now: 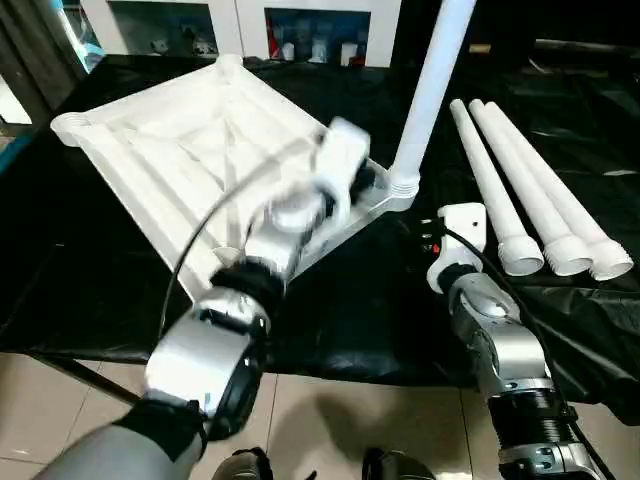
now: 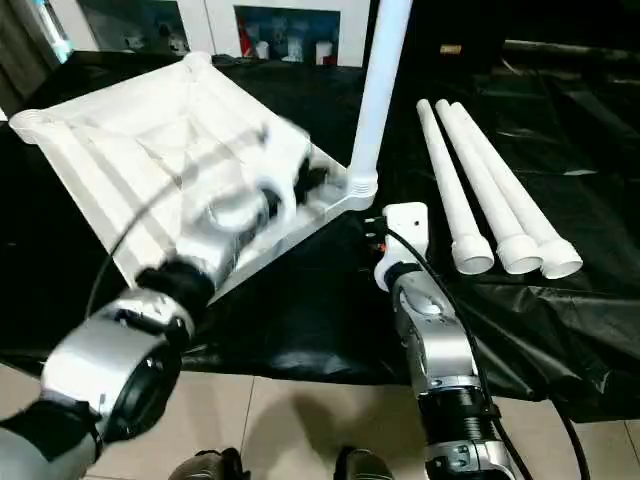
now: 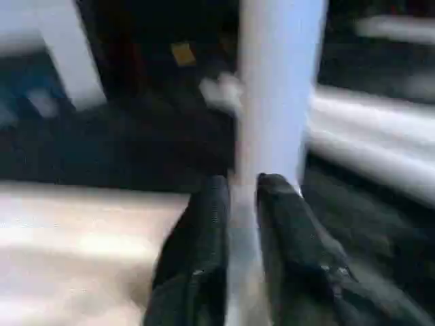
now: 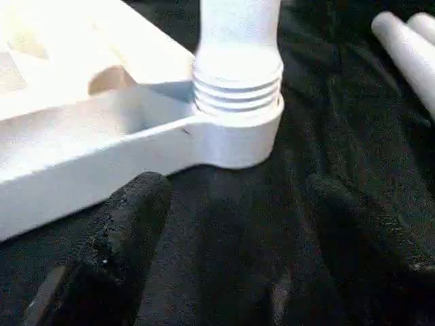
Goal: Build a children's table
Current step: Rotate table base
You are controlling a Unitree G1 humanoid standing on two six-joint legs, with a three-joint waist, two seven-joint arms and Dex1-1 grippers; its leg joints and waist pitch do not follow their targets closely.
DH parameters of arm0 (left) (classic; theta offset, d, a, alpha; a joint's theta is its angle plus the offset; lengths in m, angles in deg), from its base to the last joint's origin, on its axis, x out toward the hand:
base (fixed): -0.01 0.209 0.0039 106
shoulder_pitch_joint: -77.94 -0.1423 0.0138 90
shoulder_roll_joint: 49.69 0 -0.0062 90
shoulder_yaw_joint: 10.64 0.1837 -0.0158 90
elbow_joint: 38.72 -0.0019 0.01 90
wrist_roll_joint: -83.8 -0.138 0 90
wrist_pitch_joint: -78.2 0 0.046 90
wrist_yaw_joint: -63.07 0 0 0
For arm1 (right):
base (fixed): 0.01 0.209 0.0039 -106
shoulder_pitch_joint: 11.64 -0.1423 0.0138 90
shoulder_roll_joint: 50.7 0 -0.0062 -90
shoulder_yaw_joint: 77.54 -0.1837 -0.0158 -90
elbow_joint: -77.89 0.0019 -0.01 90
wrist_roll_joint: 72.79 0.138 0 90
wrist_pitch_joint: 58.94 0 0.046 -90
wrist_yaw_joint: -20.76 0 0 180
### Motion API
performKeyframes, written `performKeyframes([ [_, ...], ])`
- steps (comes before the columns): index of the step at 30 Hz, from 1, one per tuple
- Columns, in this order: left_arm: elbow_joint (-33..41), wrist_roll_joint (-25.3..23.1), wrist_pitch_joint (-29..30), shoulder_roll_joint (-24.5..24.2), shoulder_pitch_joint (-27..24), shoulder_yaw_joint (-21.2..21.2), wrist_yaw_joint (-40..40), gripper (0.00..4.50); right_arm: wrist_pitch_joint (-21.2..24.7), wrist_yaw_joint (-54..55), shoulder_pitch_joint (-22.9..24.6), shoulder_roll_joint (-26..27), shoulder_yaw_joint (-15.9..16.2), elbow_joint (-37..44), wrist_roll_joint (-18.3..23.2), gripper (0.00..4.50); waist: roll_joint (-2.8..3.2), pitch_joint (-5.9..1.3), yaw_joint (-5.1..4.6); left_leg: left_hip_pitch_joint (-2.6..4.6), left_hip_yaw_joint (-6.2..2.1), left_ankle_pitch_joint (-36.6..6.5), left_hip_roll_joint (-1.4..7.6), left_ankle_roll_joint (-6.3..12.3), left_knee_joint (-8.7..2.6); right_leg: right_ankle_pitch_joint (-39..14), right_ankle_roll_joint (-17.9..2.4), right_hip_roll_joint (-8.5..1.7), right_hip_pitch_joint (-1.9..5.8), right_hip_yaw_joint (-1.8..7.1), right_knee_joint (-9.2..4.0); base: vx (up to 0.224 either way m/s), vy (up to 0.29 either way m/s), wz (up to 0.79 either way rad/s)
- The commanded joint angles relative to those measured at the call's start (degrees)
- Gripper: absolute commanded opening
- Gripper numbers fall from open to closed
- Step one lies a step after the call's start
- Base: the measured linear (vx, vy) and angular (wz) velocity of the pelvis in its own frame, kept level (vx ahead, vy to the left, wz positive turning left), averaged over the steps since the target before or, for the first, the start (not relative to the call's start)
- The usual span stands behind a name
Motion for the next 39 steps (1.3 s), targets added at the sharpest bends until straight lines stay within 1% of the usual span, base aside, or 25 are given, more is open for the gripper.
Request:
performKeyframes([
  [1, 1.8, -0.4, 0.0, -2.0, -0.7, -1.0, 0.6, 1.02, 1.1, -0.2, 1.0, -0.3, 0.4, 1.0, -0.1, 3.59, -0.45, -4.82, 0.24, 1.55, -0.75, -5.0, 1.71, 9.78, -2.92, 1.7, -17.0, -3.08, 4.38, 1.79, -2.76, 0.000, 0.000, 0.00],
  [3, 4.9, -1.3, 1.6, -5.3, -1.7, -1.0, 0.8, 1.02, 1.3, -0.7, 0.9, -0.4, 0.8, 0.8, -0.2, 3.59, -0.55, -4.82, 0.18, 1.59, -0.74, -6.2, 1.62, 7.97, -3.03, -1.0, -16.2, -3.07, 4.32, 1.94, -2.97, 0.000, 0.000, 0.00],
  [4, 6.1, -1.9, 2.5, -6.8, -2.1, -1.1, 1.5, 1.02, 1.3, -0.9, 0.9, -0.4, 1.0, 0.8, -0.2, 3.59, -0.66, -4.82, 0.23, 1.63, -0.71, -6.5, 1.62, 7.65, -3.06, -1.4, -16.0, -3.04, 4.29, 1.94, -2.97, 0.000, 0.000, 0.00],
  [5, 7.4, -3.0, 4.0, -9.3, -2.9, -1.0, 2.4, 1.02, 1.5, -1.3, 0.7, -0.5, 1.2, 0.5, -0.2, 3.59, -0.47, -4.83, 0.07, 1.43, -0.80, -6.4, 1.56, 7.16, -3.10, -1.5, -15.5, -2.98, 4.38, 1.94, -2.81, 0.000, 0.000, 0.00],
  [6, 8.7, -4.4, 5.7, -12.4, -3.9, -1.2, 3.7, 1.02, 1.6, -1.9, 0.5, -0.5, 1.5, 0.1, -0.1, 3.59, -0.44, -4.85, -0.01, 1.45, -0.84, -6.3, 1.53, 6.96, -3.12, -1.7, -15.2, -2.93, 4.33, 1.92, -2.82, 0.000, 0.000, 0.00],
  [7, 9.2, -5.1, 6.4, -13.6, -4.3, -1.2, 4.4, 1.02, 1.7, -2.1, 0.5, -0.6, 1.6, 0.0, -0.1, 3.59, -0.54, -4.87, -0.15, 1.41, -0.86, -6.3, 1.45, 6.57, -3.09, -1.8, -14.7, -2.86, 4.31, 1.94, -2.71, 0.000, 0.000, 0.00],
  [8, 11.0, -7.4, 8.3, -17.7, -6.2, -1.2, 5.8, 1.02, 1.9, -2.8, 0.3, -0.5, 2.1, -0.5, -0.1, 3.59, -0.48, -4.86, -0.18, 1.59, -0.82, -6.4, 1.52, 6.07, -3.11, -2.1, -14.3, -2.83, 4.14, 2.01, -2.77, 0.000, 0.000, 0.00],
  [9, 12.6, -9.4, 10.1, -20.4, -7.9, -0.9, 6.6, 1.02, 2.0, -3.4, 0.1, -0.4, 2.3, -0.9, 0.0, 3.59, -0.17, -4.91, -0.21, 1.59, -0.82, -5.8, 1.49, 5.62, -3.11, -1.6, -14.1, -2.74, 4.09, 2.04, -2.64, 0.000, 0.000, 0.00],
  [10, 13.0, -10.0, 10.6, -21.2, -8.4, -0.8, 6.8, 1.02, 2.1, -3.5, 0.1, -0.4, 2.4, -1.0, 0.0, 3.59, 0.13, -5.04, -0.08, 1.86, -0.87, -5.6, 1.75, 5.30, -3.07, -0.8, -14.3, -2.85, 3.99, 2.06, -2.42, 0.000, 0.000, 0.00],
  [11, 15.0, -12.5, 12.5, -24.2, -10.6, -0.4, 7.6, 1.02, 2.0, -4.0, -0.1, -0.2, 2.6, -1.5, 0.0, 3.59, 0.22, -4.90, -0.14, 1.79, -0.81, -5.0, 1.65, 4.98, -3.13, -0.1, -14.3, -2.59, 3.84, 2.02, -2.38, 0.000, 0.000, 0.00],
  [12, 18.6, -14.9, 17.0, -27.3, -13.8, -1.4, 9.4, 1.02, 1.8, -4.6, -0.6, -0.1, 2.8, -2.5, 0.1, 3.59, 0.31, -5.04, -0.06, 2.00, -0.86, -5.0, 1.87, 4.73, -3.14, 0.5, -14.5, -2.66, 3.77, 2.01, -2.20, 0.000, 0.000, 0.00],
  [13, 18.6, -14.9, 17.0, -27.3, -13.8, -1.4, 9.4, 1.02, 1.8, -4.6, -0.6, -0.1, 2.8, -2.5, 0.1, 3.59, 0.42, -4.97, -0.39, 1.63, -0.95, -4.3, 1.84, 4.41, -3.26, 1.4, -14.5, -2.58, 3.89, 1.94, -1.97, 0.000, 0.000, 0.00],
  [14, 23.9, -17.8, 23.0, -30.7, -17.8, -2.6, 11.1, 1.02, 1.5, -5.2, -1.2, 0.0, 2.9, -3.6, 0.2, 3.59, 0.67, -5.08, -0.27, 2.14, -0.85, -4.4, 2.03, 3.93, -3.16, 2.2, -14.9, -2.62, 3.57, 2.03, -1.89, 0.000, 0.000, 0.00],
  [17, 27.6, -19.9, 26.8, -33.2, -20.8, -2.9, 11.7, 1.02, 1.4, -5.6, -1.8, 0.0, 3.0, -4.4, 0.3, 3.59, 0.90, -4.96, 0.04, 2.28, -0.72, -4.3, 1.98, 3.52, -3.26, 2.6, -15.1, -2.42, 3.29, 1.98, -2.04, 0.000, 0.000, 0.00],
  [18, 29.0, -21.4, 28.9, -35.2, -22.7, -2.5, 11.3, 1.02, 1.2, -6.1, -2.3, 0.1, 3.3, -5.0, 0.3, 3.59, 1.10, -4.85, 0.31, 2.57, -0.62, -5.1, 1.99, 3.16, -3.25, 2.0, -15.0, -2.42, 2.98, 2.00, -2.14, 0.000, 0.000, 0.00],
  [19, 31.8, -24.4, 32.7, -38.5, -26.4, -1.6, 10.5, 1.02, 0.9, -7.2, -3.2, 0.3, 4.1, -6.2, 0.1, 3.59, 0.96, -4.72, 0.26, 2.25, -0.72, -6.2, 1.93, 2.50, -3.48, 0.8, -14.7, -2.41, 3.20, 1.99, -2.16, 0.000, 0.000, 0.00],
  [20, 32.0, -24.5, 33.0, -38.6, -26.6, -1.6, 10.3, 1.02, 0.9, -7.3, -3.3, 0.4, 4.2, -6.3, 0.1, 3.59, 0.88, -4.65, 0.09, 1.98, -0.90, -7.1, 1.99, 1.93, -3.63, -0.3, -14.2, -2.62, 3.34, 1.96, -2.07, 0.000, 0.000, 0.00],
  [21, 34.9, -25.2, 36.6, -40.1, -29.2, -0.7, 7.9, 1.02, 0.8, -8.0, -4.0, 0.6, 4.7, -7.2, -0.1, 3.59, 0.76, -4.40, 0.03, 1.92, -0.85, -7.8, 1.90, 1.67, -3.75, -1.4, -13.7, -2.59, 3.27, 1.99, -2.27, 0.000, 0.000, 0.00],
  [22, 36.1, -24.9, 37.9, -40.3, -30.1, -0.5, 6.8, 1.02, 0.7, -8.3, -4.3, 0.7, 4.9, -7.7, -0.2, 3.59, 0.92, -4.34, -0.07, 2.16, -0.87, -8.9, 2.01, 1.10, -3.84, -3.3, -13.7, -2.75, 3.08, 2.12, -2.55, 0.000, 0.000, 0.00],
  [23, 38.9, -24.0, 40.8, -40.4, -31.9, -0.1, 4.0, 1.02, 0.5, -8.7, -5.0, 0.9, 5.3, -8.7, -0.5, 3.59, 0.84, -4.24, -0.02, 2.36, -0.75, -9.8, 1.98, 0.52, -3.83, -4.6, -13.7, -2.76, 2.86, 2.26, -2.77, 0.000, 0.000, 0.00],
  [24, 40.9, -22.8, 42.8, -40.4, -32.9, 0.7, 1.0, 1.02, 0.3, -8.8, -5.5, 1.1, 5.4, -9.4, -0.7, 3.59, 0.89, -4.34, 0.11, 2.48, -0.75, -9.9, 2.03, 0.21, -3.81, -4.7, -13.9, -2.89, 2.91, 2.32, -2.69, 0.000, 0.000, 0.00],
  [26, 45.5, -19.5, 46.9, -39.9, -34.9, 2.0, -4.8, 1.02, 0.1, -9.1, -6.4, 1.4, 5.7, -10.9, -1.0, 3.59, 0.91, -4.18, 0.37, 2.31, -0.72, -9.9, 1.95, -0.19, -3.91, -5.3, -14.0, -2.86, 2.70, 2.42, -2.73, 0.000, 0.000, 0.00],
  [29, 53.1, -14.5, 51.1, -40.1, -37.4, 4.2, -12.2, 1.02, 0.0, -9.8, -7.4, 1.3, 6.1, -12.4, -1.1, 3.59, 0.82, -4.30, 0.51, 2.14, -0.80, -9.8, 1.89, -0.50, -3.96, -4.3, -14.2, -2.82, 2.89, 2.41, -2.52, 0.000, 0.000, 0.00],
  [34, 60.1, -10.8, 51.8, -41.7, -40.2, 5.9, -19.6, 1.02, -0.1, -10.8, -8.0, 0.7, 6.2, -13.5, -1.2, 3.59, 0.50, -4.28, 0.24, 1.71, -0.84, -8.8, 1.56, 0.20, -3.82, -3.1, -13.9, -2.84, 3.38, 2.40, -2.40, 0.000, 0.000, 0.00],
  [39, 67.1, -2.7, 48.9, -40.9, -42.4, 6.7, -28.5, 1.02, -0.1, -12.7, -7.7, -0.9, 6.0, -14.2, -1.1, 3.59, 0.50, -4.17, -0.03, 1.92, -0.75, -9.8, 1.65, 0.27, -3.84, -5.3, -13.9, -2.72, 3.16, 2.41, -2.64, 0.000, 0.000, 0.00],
])
